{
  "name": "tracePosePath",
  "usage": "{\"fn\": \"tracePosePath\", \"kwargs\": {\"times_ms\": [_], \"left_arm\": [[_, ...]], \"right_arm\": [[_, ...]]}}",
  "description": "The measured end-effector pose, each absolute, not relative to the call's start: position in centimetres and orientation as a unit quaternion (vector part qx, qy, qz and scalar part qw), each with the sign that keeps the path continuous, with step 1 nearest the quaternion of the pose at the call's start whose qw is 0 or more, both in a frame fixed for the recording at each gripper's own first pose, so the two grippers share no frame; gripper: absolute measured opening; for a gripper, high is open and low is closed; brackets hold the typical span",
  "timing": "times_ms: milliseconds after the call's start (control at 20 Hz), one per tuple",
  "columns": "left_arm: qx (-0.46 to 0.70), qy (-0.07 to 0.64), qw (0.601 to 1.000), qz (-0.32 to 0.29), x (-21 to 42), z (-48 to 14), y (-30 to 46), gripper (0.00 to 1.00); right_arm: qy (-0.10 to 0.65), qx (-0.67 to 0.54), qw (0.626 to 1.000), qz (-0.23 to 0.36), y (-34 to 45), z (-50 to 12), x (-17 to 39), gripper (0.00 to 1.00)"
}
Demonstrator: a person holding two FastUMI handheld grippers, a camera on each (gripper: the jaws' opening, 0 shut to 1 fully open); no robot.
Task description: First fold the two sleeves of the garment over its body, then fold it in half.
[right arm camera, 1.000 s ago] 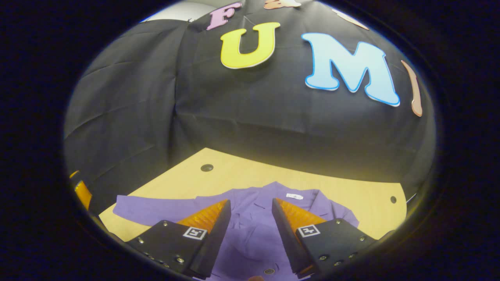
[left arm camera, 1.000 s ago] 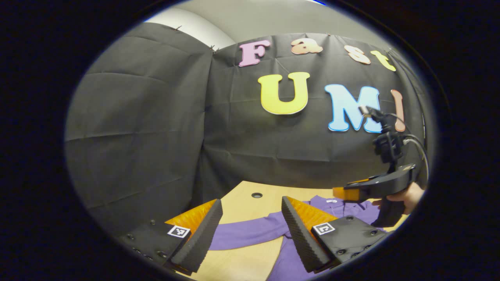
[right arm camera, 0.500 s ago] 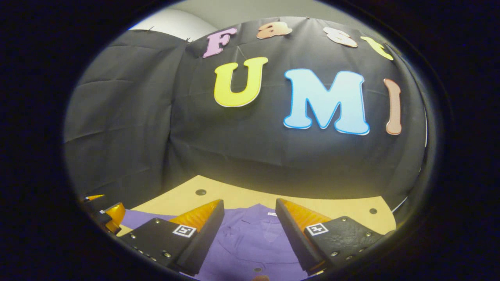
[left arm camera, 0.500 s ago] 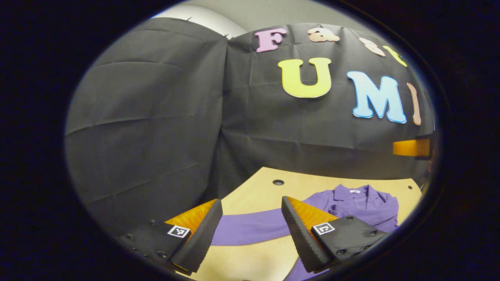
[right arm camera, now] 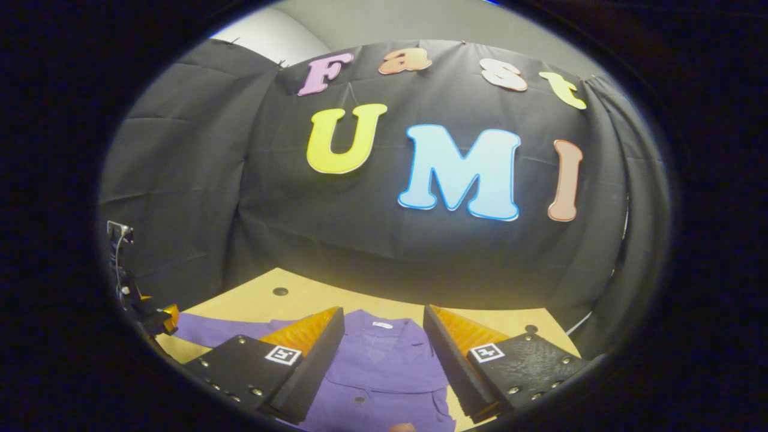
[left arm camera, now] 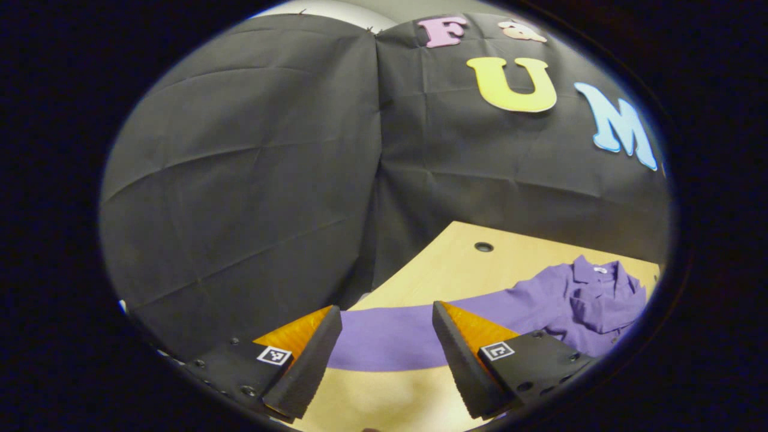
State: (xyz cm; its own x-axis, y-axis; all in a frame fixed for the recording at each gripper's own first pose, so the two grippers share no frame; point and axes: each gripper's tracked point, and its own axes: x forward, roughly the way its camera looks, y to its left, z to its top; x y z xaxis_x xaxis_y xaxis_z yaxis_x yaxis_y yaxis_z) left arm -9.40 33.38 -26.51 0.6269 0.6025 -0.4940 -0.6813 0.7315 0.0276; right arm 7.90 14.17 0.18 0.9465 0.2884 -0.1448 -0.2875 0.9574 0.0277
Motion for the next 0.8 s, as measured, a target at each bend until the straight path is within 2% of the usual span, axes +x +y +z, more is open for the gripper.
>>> {"fn": "tracePosePath", "kwargs": {"times_ms": [450, 800], "left_arm": [[-0.119, 0.319, 0.855, 0.391, -10.8, -36.6, 39.1, 1.0], [-0.132, 0.356, 0.839, 0.389, -12.0, -39.5, 39.3, 0.99]], "right_arm": [[0.124, 0.005, 0.986, 0.11, 10.7, -2.3, 5.5, 0.87], [0.137, -0.001, 0.983, 0.124, 11.6, -2.6, 4.3, 0.87]]}}
